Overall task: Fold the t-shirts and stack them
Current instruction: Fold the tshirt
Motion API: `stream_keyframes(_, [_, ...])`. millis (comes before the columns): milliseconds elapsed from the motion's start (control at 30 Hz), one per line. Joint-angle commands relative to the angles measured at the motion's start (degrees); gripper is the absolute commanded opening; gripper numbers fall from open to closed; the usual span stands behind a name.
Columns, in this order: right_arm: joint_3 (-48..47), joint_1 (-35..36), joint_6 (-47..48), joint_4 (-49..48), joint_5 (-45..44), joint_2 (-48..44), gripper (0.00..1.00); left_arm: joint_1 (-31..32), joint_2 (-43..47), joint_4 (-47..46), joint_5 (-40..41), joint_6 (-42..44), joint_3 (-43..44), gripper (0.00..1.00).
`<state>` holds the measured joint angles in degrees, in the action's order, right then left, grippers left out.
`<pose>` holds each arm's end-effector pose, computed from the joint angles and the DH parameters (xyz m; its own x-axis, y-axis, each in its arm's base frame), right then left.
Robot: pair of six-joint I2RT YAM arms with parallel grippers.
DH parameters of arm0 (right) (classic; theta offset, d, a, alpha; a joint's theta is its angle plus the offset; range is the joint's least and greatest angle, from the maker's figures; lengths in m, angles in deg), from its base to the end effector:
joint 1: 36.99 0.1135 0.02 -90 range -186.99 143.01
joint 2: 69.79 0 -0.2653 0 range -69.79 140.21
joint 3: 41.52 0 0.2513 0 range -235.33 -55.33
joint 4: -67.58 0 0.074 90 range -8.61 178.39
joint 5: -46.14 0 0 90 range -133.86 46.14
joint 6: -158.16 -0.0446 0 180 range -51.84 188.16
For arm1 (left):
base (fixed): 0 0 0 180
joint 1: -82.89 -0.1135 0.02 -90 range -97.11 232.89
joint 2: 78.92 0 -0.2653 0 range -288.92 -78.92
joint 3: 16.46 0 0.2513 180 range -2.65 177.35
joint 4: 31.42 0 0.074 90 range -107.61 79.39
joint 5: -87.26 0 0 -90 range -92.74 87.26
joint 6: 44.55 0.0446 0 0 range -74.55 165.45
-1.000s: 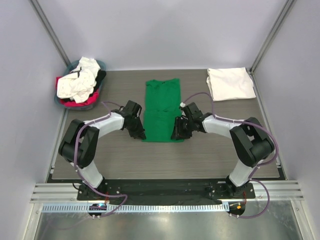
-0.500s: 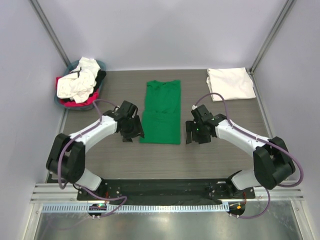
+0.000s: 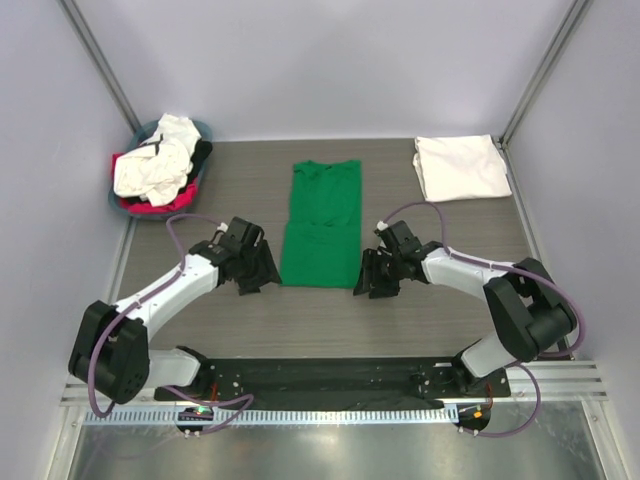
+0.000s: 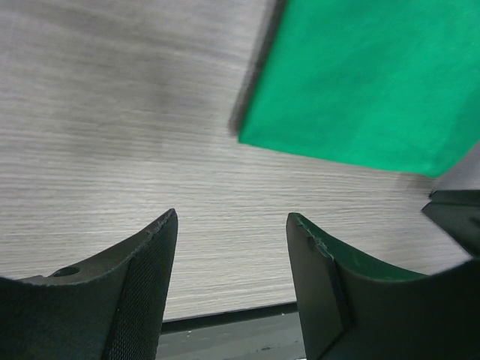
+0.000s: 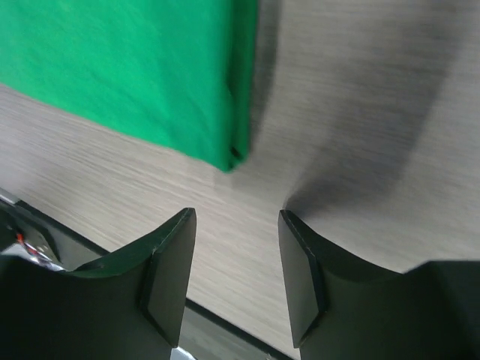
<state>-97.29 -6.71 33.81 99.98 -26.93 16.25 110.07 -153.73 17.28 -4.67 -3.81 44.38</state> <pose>0.2286 0.1485 0.1478 -0.9707 0.0583 -0.2331 -0.0607 0.8792 0.4726 0.2206 -0.1150 0.2035 -0.8721 -0.4034 -0.2770 -0.2919 0.8831 -0.3674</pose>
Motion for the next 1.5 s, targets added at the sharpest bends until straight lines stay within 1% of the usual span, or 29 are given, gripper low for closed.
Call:
stream_keyframes(0, [-1.2, 0.2, -2.4, -7.7, 1.4, 2.5, 0.54, -0.7, 4.0, -5.9, 1.1, -2.1, -2.5, 0.61])
stream_keyframes(133, [-2.4, 0.2, -2.1, -9.2, 0.0, 7.4, 0.50, -0.7, 4.5, -8.1, 1.1, -2.2, -4.2, 0.59])
stream_keyframes(167, [-2.9, 0.1, -2.0, -9.3, -0.4, 7.9, 0.47, -0.8, 4.2, -9.0, 1.1, -2.2, -4.7, 0.59])
stream_keyframes(233, [-3.2, 0.0, -1.7, -9.3, -1.0, 8.7, 0.43, -0.8, 3.9, -9.8, 0.8, -2.3, -5.2, 0.58])
stream_keyframes(267, [-3.2, 0.0, -1.8, -9.3, -1.1, 9.1, 0.37, -0.8, 3.5, -10.8, 0.6, -2.3, -5.5, 0.57])
stream_keyframes(333, [-3.0, 0.0, -1.5, -9.2, -1.4, 9.1, 0.32, -0.8, 2.3, -11.8, 0.0, -2.4, -6.0, 0.56])
stream_keyframes(367, [-3.0, 0.0, -1.4, -9.2, -1.5, 9.1, 0.27, -0.8, 1.9, -13.0, -0.3, -2.4, -6.1, 0.55])
stream_keyframes(467, [-2.7, 0.0, -1.1, -8.6, -1.4, 8.9, 0.21, -0.7, 0.3, -15.5, -1.0, -3.1, -7.3, 0.52])
stream_keyframes(667, [-2.0, 0.0, -0.8, -7.7, -1.0, 7.9, 0.13, -0.8, -2.8, -20.5, -2.5, -4.8, -9.2, 0.47])
stream_keyframes(933, [-1.3, 0.0, -0.1, -7.9, -0.3, 8.5, 0.10, -0.8, -8.2, -25.9, -3.2, -5.4, -11.0, 0.43])
stream_keyframes(1033, [-1.0, 0.0, 0.1, -7.9, -0.3, 9.1, 0.09, -0.7, -10.6, -27.9, -3.2, -5.8, -11.6, 0.36])
stream_keyframes(1067, [-0.9, 0.0, 0.2, -8.0, -0.3, 9.1, 0.08, -0.8, -11.2, -28.7, -3.1, -5.8, -11.9, 0.30])
stream_keyframes(1133, [-0.8, 0.0, 0.3, -8.0, -0.3, 9.4, 0.06, -0.8, -13.0, -29.4, -3.1, -5.9, -11.9, 0.22])
stream_keyframes(1167, [-0.8, 0.0, 0.3, -8.0, -0.2, 9.6, 0.03, -0.8, -13.3, -29.7, -3.3, -5.9, -12.0, 0.15])
stream_keyframes(1233, [-0.8, -0.1, 0.2, -7.8, -0.1, 9.5, 0.01, -0.8, -13.8, -30.0, -3.5, -6.3, -12.0, 0.07])
stream_keyframes(1267, [-0.6, -0.2, 0.1, -7.7, -0.1, 9.2, 0.01, -0.7, -13.7, -29.9, -3.6, -6.4, -12.2, 0.00])
stream_keyframes(1333, [-0.4, -0.3, -0.4, -6.9, -0.1, 8.0, 0.01, -0.7, -12.0, -29.6, -4.0, -6.9, -12.6, 0.00])
stream_keyframes(1467, [0.2, -0.3, -1.0, -4.2, -0.1, 3.4, 0.01, 0.6, -6.3, -24.9, -3.2, -8.1, -12.7, 0.00])
